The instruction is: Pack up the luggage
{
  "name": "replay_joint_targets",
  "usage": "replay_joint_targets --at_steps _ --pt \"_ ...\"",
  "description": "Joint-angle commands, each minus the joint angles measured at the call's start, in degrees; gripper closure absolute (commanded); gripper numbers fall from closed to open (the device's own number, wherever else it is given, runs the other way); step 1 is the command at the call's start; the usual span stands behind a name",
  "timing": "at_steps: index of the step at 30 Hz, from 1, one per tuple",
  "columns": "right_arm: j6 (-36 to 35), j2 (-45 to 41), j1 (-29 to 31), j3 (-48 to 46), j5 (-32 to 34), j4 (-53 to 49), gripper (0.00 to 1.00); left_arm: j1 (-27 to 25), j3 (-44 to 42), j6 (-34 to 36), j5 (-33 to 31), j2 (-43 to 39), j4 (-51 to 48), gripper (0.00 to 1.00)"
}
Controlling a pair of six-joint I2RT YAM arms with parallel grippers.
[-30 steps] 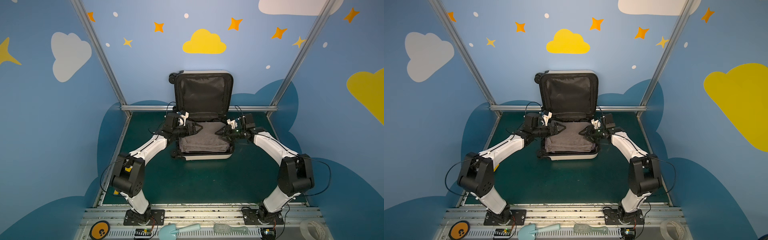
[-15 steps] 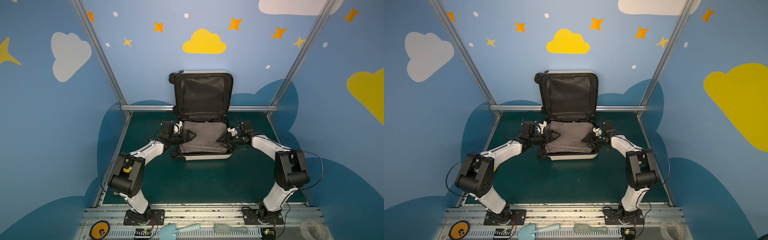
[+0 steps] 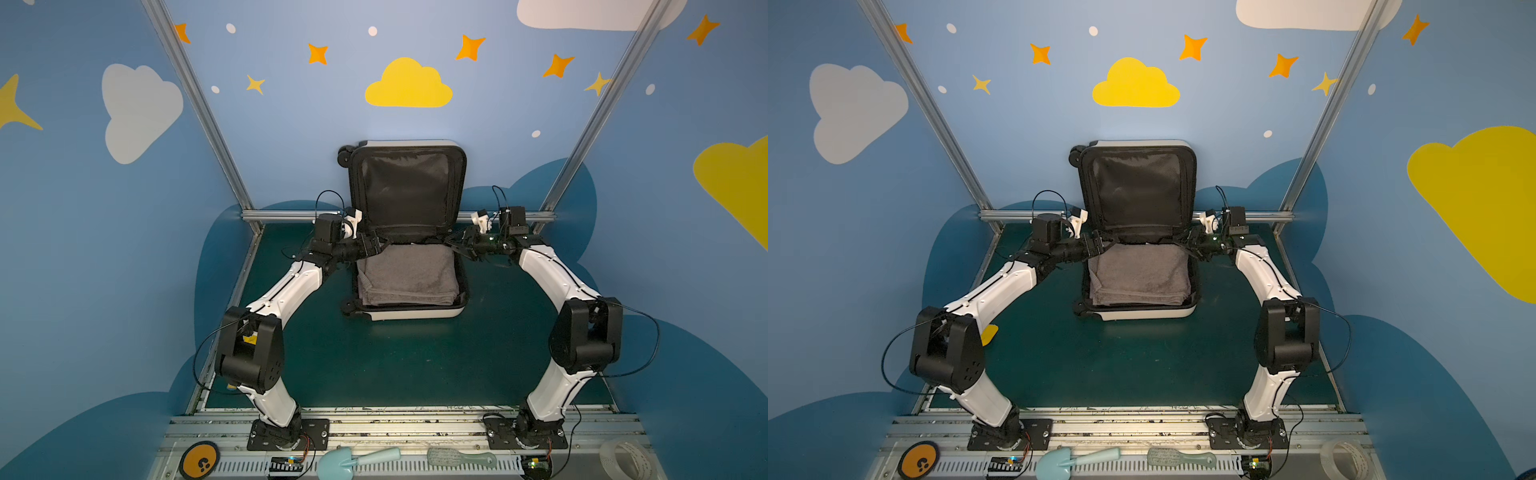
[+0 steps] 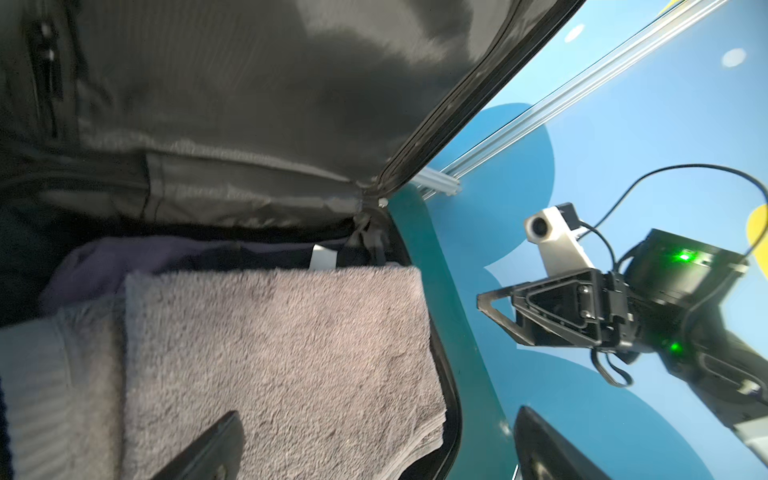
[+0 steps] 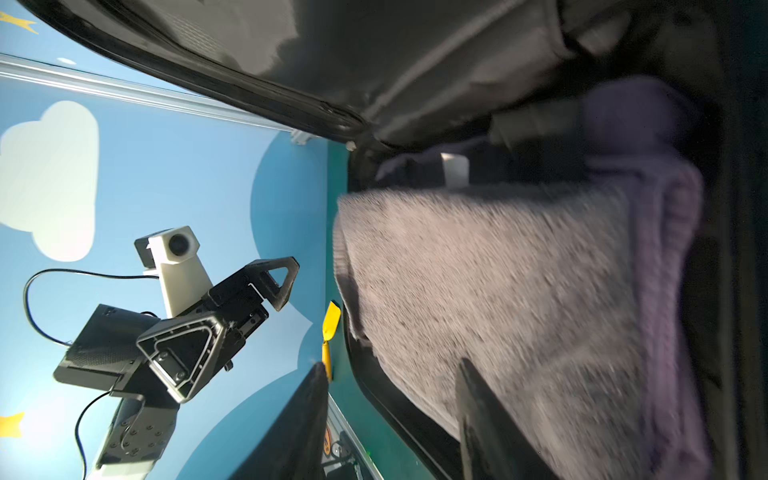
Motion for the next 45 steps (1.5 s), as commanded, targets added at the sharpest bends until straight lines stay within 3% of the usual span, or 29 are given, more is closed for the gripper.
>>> replay_joint_targets --at_steps 1,10,19,24,34,45 --pt "2.3 5.5 0.5 2.5 -2.1 2.6 0.50 -0.1 1.4 -0.5 2.6 4.1 1.6 0.00" --pt "6.3 14.8 0.5 4.8 -2.3 12.6 0.52 -0.3 0.9 -1.7 2.2 12.5 9.5 0.00" --pt "5.2 17.8 -0.3 6.0 -3.0 11.9 0.52 1.3 -3.9 -4.6 -1.6 13.9 16.6 0.00" --pt "4.6 14.6 -0.6 6.3 -4.6 11.6 0.52 1.5 -2.2 -3.2 -0.6 10.9 14.9 0.00" --pt "1.3 3.8 -1.0 6.8 -4.9 7.6 0.47 3.8 10.1 3.3 1.0 4.9 3.4 0.00" --pt "-11.8 -10.9 0.5 -2.3 6.7 -4.2 0.37 8.3 15.5 7.9 -4.6 5.8 -0.8 0.00"
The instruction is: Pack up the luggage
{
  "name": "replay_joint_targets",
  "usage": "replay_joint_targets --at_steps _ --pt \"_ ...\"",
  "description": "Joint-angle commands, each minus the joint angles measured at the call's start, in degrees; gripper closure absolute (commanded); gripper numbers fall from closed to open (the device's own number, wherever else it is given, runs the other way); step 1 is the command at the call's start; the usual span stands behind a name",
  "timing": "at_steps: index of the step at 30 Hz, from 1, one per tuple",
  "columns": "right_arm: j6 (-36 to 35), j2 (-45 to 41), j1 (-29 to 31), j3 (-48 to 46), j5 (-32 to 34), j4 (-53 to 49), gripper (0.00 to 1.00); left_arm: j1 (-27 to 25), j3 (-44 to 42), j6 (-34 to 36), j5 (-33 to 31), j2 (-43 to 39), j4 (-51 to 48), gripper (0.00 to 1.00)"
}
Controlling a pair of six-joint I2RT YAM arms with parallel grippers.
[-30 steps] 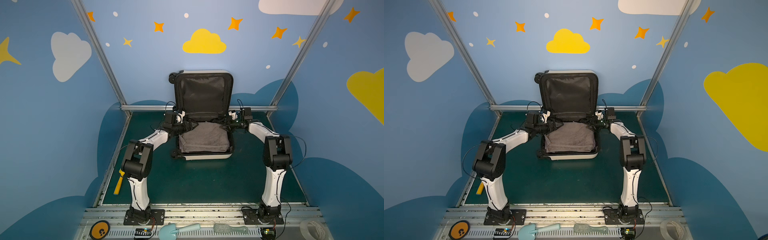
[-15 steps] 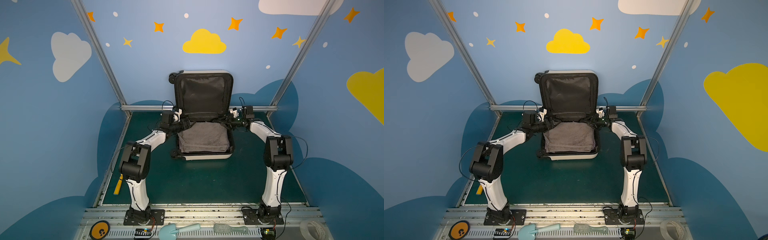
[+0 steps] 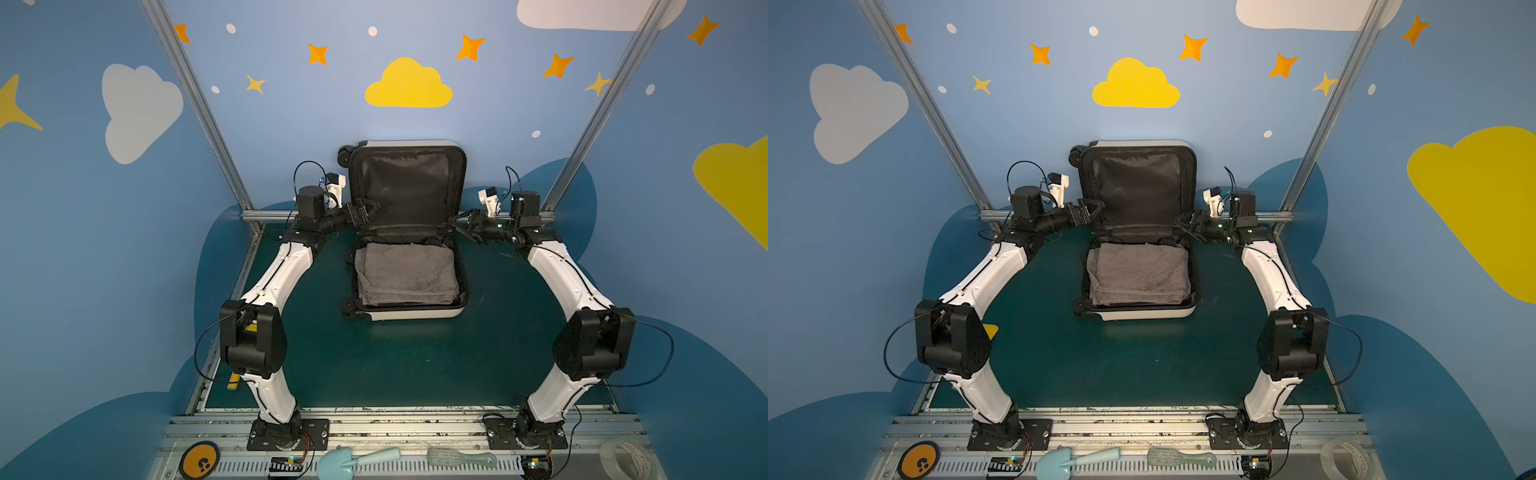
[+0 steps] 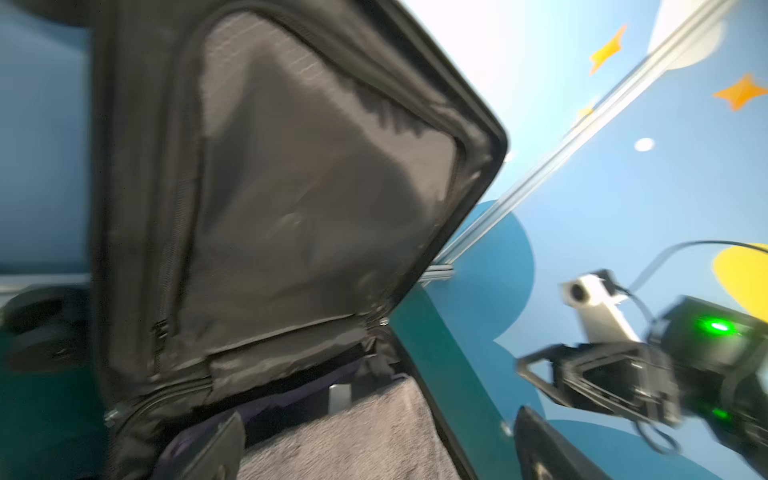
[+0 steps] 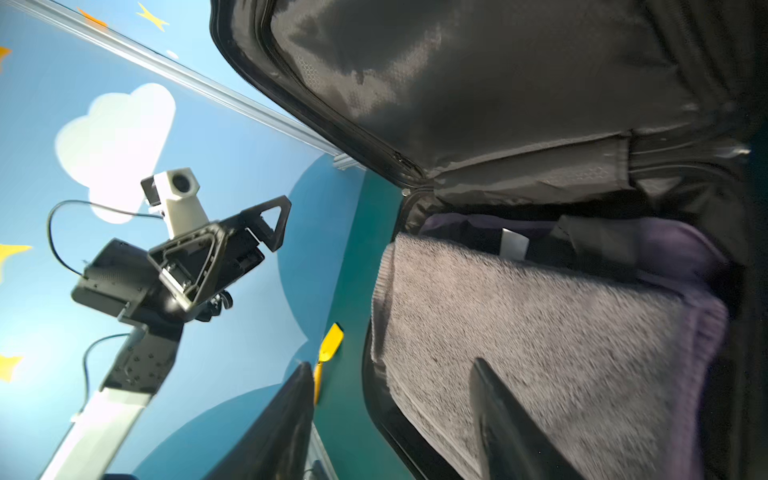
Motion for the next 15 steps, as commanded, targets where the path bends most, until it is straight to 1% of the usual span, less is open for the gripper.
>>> replay_joint_targets --at_steps 1,6,7,9,13,15 --pt "-5.9 -4.1 0.8 -4.5 6.1 -5.2 0.35 2.0 2.0 2.2 -3.3 1.5 -2.5 0.00" --pt "-7.9 -9.2 1.5 -10.9 12.8 -2.4 0.26 4.4 4.6 1.5 -4.1 4.5 -0.9 0.00" --pt "-6.1 -9.8 1.7 -12.1 14.5 -1.5 0.26 4.7 5.6 1.5 -3.9 5.5 -0.9 0.00" --pt "-5.7 -10.3 1.7 -13.1 16.5 -0.2 0.26 5.1 7.4 1.6 -3.3 7.6 -0.3 0.01" --pt "-5.1 -9.5 2.6 -12.0 20.8 -0.6 0.26 5.3 11.1 1.7 -1.8 11.5 1.5 0.02" --pt "-4.6 -8.7 3.5 -11.5 22.0 -0.5 0.26 5.3 12.3 1.8 -1.4 13.2 2.8 0.02"
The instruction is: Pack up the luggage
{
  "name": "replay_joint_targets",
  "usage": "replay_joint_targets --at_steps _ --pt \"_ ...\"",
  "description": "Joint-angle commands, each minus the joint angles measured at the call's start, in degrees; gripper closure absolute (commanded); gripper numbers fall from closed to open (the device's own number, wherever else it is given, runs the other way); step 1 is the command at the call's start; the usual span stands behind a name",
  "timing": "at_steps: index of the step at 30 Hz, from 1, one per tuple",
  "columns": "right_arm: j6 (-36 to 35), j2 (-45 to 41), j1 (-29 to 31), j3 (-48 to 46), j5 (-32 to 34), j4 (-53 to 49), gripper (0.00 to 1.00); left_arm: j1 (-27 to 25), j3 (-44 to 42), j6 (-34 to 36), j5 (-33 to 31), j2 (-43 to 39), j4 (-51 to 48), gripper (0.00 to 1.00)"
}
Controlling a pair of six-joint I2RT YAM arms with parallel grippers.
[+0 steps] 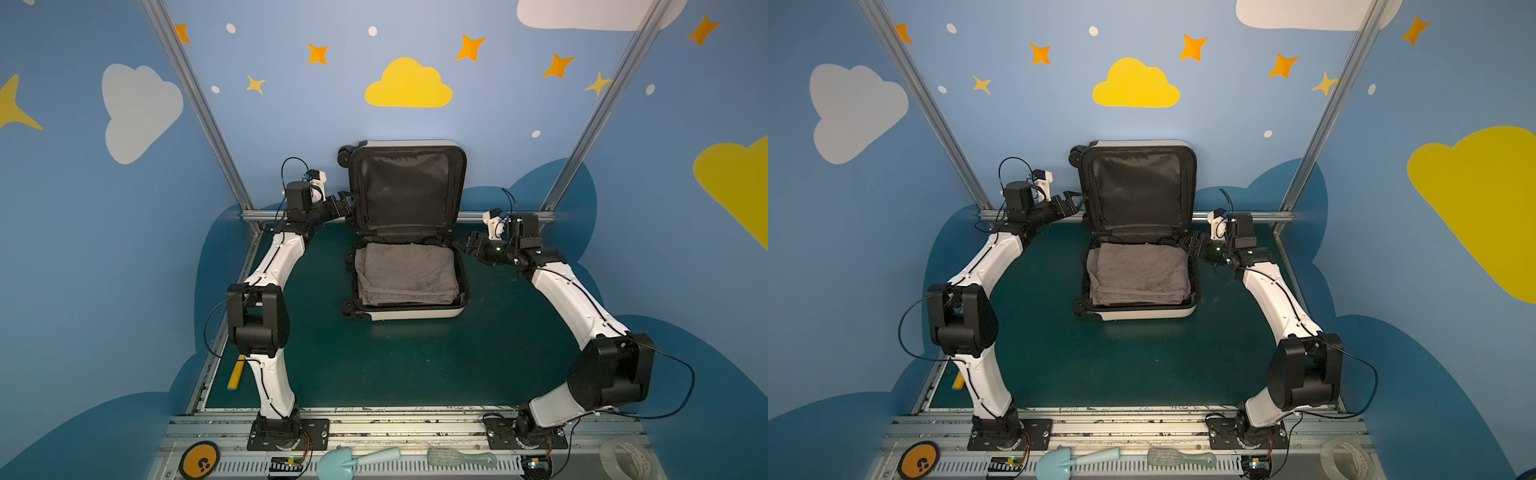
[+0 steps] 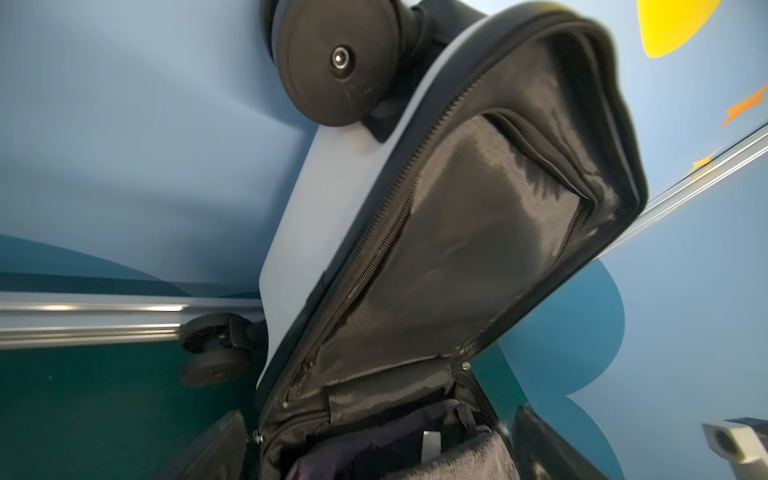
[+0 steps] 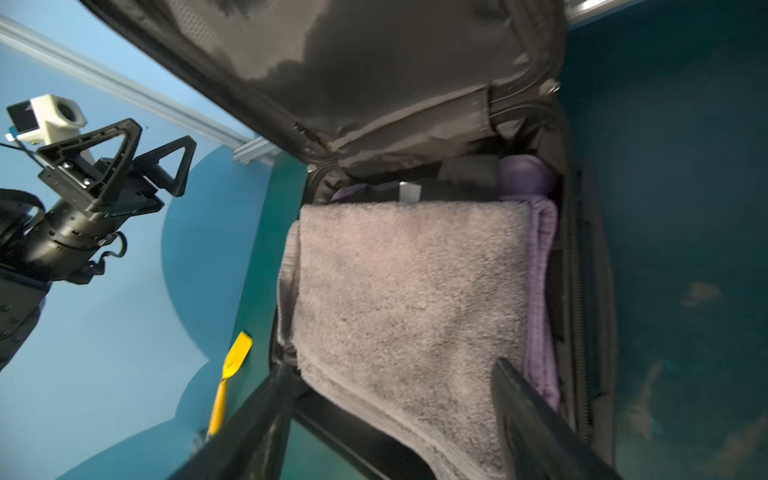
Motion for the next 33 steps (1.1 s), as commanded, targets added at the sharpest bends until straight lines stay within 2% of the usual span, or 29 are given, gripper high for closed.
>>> replay_joint_targets --at_steps 1,12,22,29,33 --pt "0.9 0.5 1.6 1.5 4.6 1.1 0.26 0.0 2.8 1.1 1.6 2.6 3.6 0.03" --pt "1.2 4.2 4.2 2.5 1.1 3.1 0.26 0.0 7.4 1.3 1.2 9.7 9.5 0.11" --pt "1.3 6.3 5.3 3.3 0.4 4.1 0.27 -0.1 9.2 1.1 2.4 14.1 16.0 0.34" --pt "1.0 7.8 5.7 3.9 0.6 3.9 0.27 -0.1 9.5 -1.0 3.2 16.2 20.5 0.39" --pt "0.9 8.3 5.9 4.2 0.8 3.7 0.28 -0.2 10.0 -1.9 3.3 17.0 21.9 0.45"
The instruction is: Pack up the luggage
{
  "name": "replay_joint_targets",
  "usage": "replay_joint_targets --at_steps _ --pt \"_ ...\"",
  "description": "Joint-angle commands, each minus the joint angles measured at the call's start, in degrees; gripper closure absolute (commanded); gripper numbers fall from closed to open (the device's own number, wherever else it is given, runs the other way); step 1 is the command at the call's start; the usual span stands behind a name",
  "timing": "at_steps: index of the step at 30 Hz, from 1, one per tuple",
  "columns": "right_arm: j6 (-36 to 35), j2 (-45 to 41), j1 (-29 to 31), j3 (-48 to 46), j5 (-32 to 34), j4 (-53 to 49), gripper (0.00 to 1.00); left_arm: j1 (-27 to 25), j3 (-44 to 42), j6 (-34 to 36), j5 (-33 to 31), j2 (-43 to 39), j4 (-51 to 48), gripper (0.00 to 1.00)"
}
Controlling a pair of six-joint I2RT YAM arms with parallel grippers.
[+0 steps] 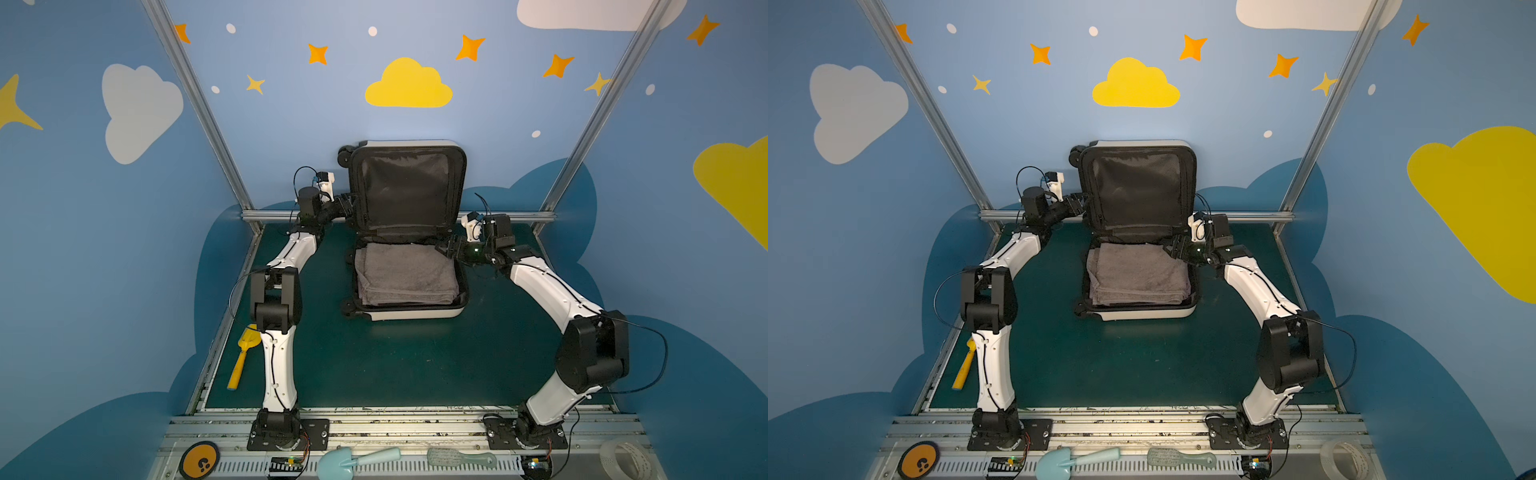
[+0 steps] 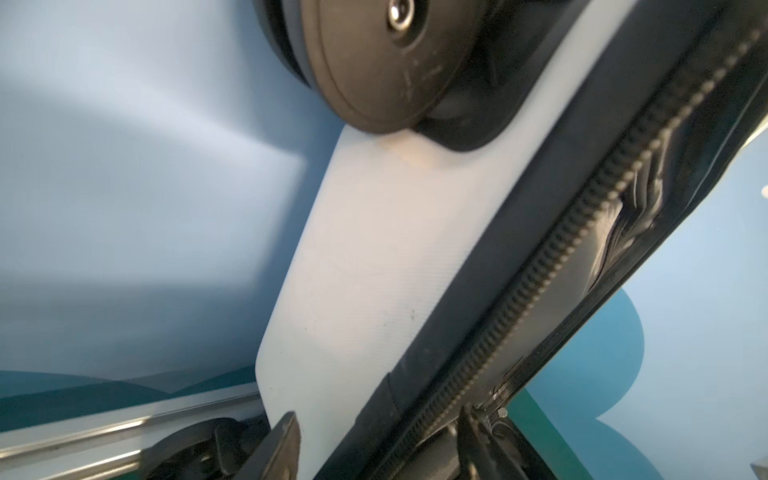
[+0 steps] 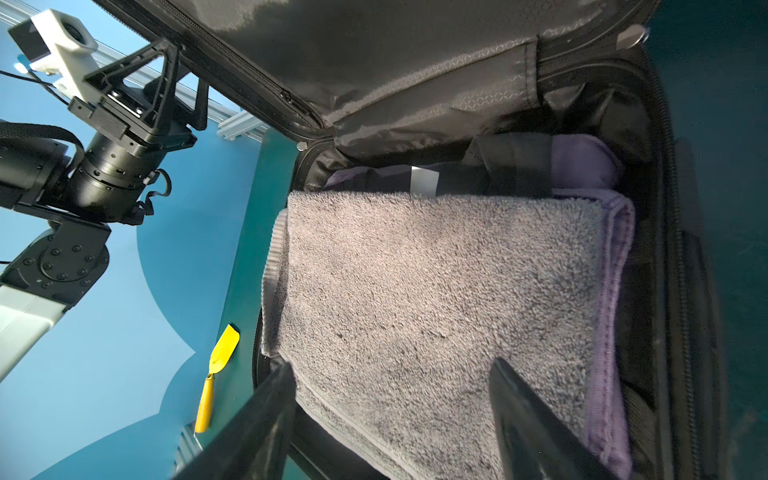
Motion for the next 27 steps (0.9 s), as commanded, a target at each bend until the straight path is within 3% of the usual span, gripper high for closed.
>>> replay_joint_targets --at_steps 1,16,27 --pt "-0.3 0.8 0.3 2.5 -0.3 0.3 0.28 -0.2 2.2 -1.1 1.0 1.7 3.9 0.47" --pt "-0.1 0.6 0.7 3.0 -0.9 -0.1 0.29 -0.4 4.5 -2.7 1.2 4.4 5.6 0.58" --pt "-0.4 1.1 1.6 4.8 -0.6 -0.7 0.27 -0.7 4.3 -3.9 2.5 4.8 8.0 0.78"
